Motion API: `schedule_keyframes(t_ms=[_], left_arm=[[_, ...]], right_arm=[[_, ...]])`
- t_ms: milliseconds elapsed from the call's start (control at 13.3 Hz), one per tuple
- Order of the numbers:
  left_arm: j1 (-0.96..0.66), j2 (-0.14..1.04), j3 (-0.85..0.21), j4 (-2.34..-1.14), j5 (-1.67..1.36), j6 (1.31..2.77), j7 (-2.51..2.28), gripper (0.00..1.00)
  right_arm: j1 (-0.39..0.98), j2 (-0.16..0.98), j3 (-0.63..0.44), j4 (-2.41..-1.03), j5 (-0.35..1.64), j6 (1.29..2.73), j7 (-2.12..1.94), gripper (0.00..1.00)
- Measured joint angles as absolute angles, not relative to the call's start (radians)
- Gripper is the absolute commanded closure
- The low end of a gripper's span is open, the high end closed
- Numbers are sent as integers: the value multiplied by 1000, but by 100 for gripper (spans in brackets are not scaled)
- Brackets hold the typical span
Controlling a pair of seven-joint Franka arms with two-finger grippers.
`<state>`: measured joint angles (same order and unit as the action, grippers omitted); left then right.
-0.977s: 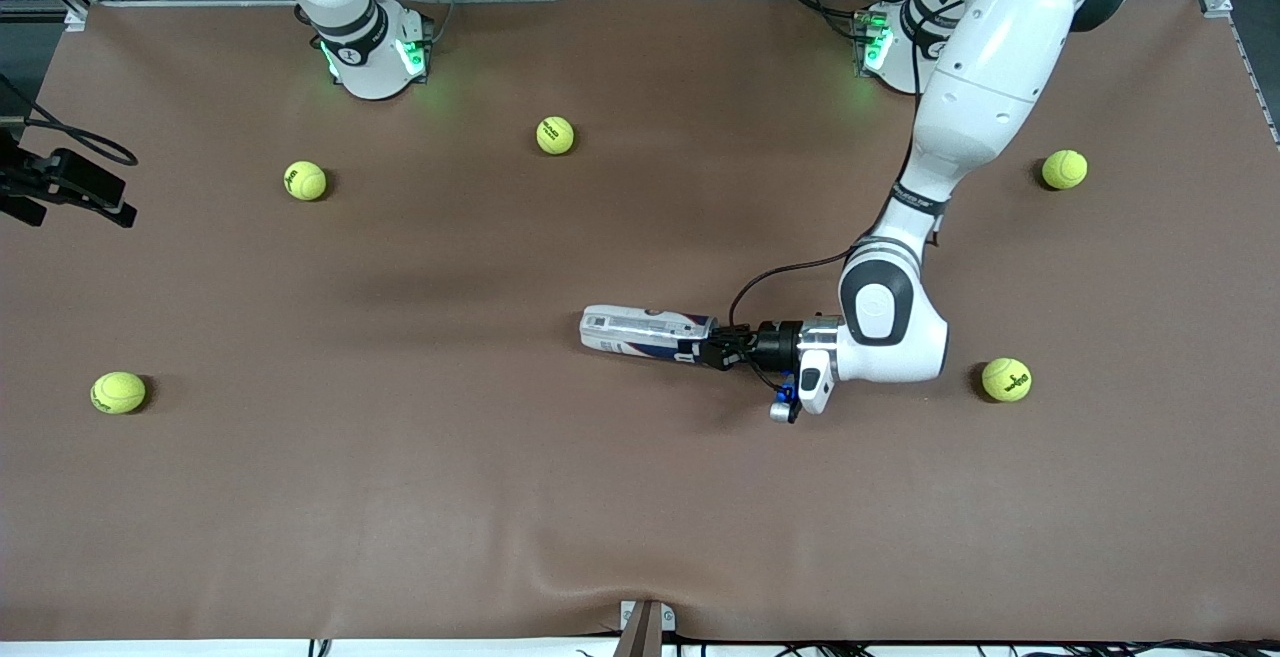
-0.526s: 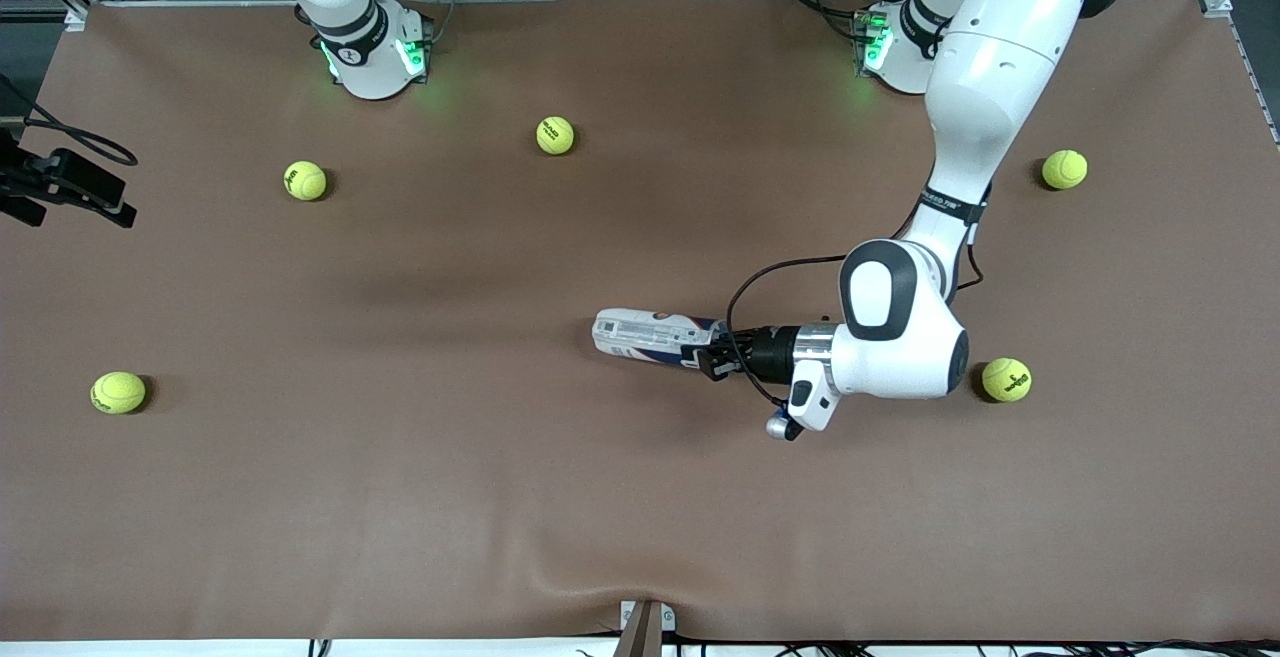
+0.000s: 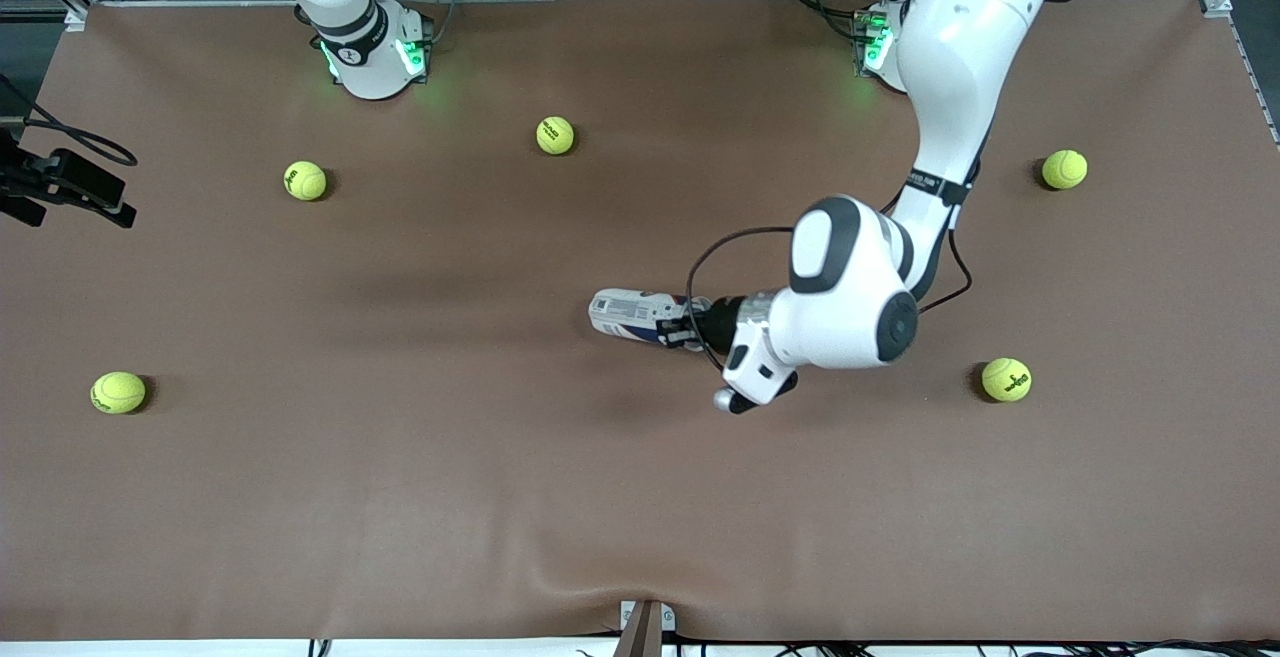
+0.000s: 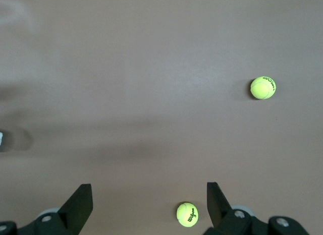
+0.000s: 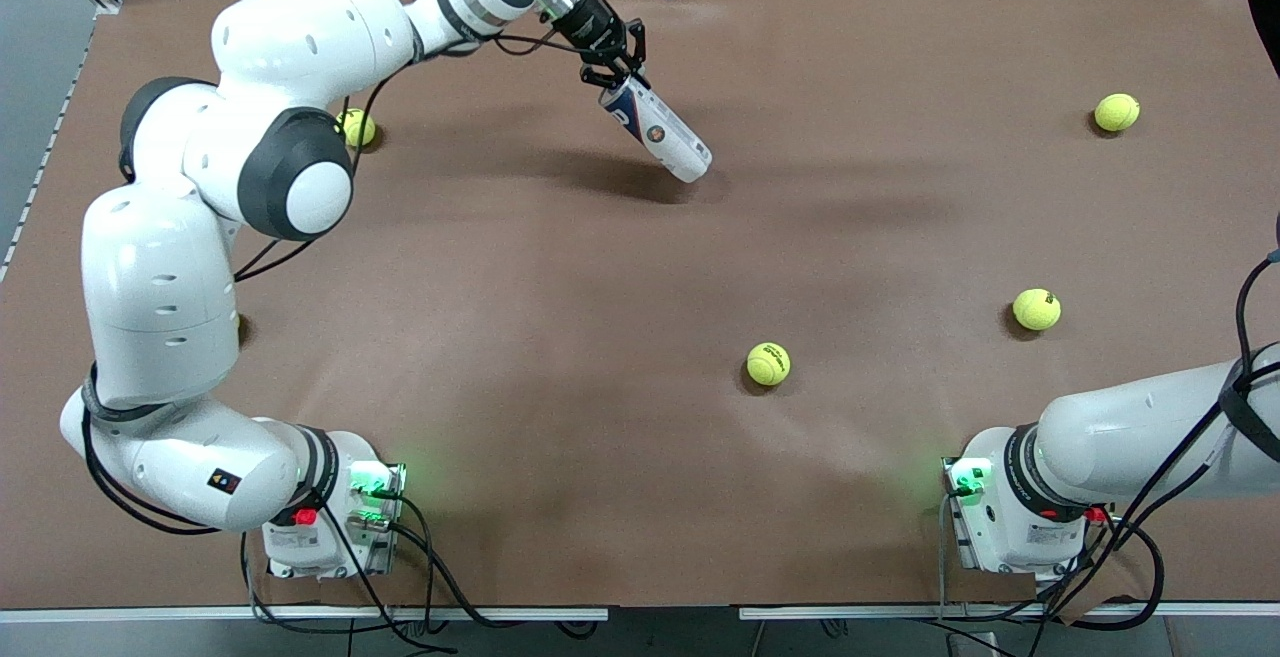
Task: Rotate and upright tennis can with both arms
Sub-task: 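Rotate the can upright with the left gripper and set it down, then open the left gripper and withdraw it from the upright can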
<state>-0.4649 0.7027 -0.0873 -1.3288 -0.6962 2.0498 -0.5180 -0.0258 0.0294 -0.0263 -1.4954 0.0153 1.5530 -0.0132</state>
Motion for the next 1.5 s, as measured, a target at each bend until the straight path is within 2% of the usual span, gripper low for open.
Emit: schedule_keyframes(t_ms=[225, 826, 1127, 1202, 1277, 1352, 1502], left_arm=[[-518, 671, -86, -1322, -567, 2048, -549, 100], [-727, 616, -85, -1312, 18, 2048, -755, 100], [-776, 644, -84, -1324, 103, 2049, -806, 100], [-786, 653, -84, -1324, 129, 2049, -809, 83], [-791, 660, -84, -1324, 139, 2049, -812, 11], [-792, 664, -84, -1324, 143, 2049, -814, 0], [-790, 665, -79, -1323, 144, 2051, -814, 0]], right_arm=[[-26, 29, -26, -1495, 15, 1553, -13, 0], [-26, 29, -26, -1495, 15, 1553, -13, 0], [-26, 29, -26, -1495, 15, 1553, -13, 0], [-26, 29, -26, -1495, 15, 1553, -13, 0], [-26, 29, -26, -1495, 15, 1553, -13, 0], [-26, 29, -26, -1495, 15, 1553, -13, 0], [-26, 29, -26, -1495, 15, 1553, -13, 0]])
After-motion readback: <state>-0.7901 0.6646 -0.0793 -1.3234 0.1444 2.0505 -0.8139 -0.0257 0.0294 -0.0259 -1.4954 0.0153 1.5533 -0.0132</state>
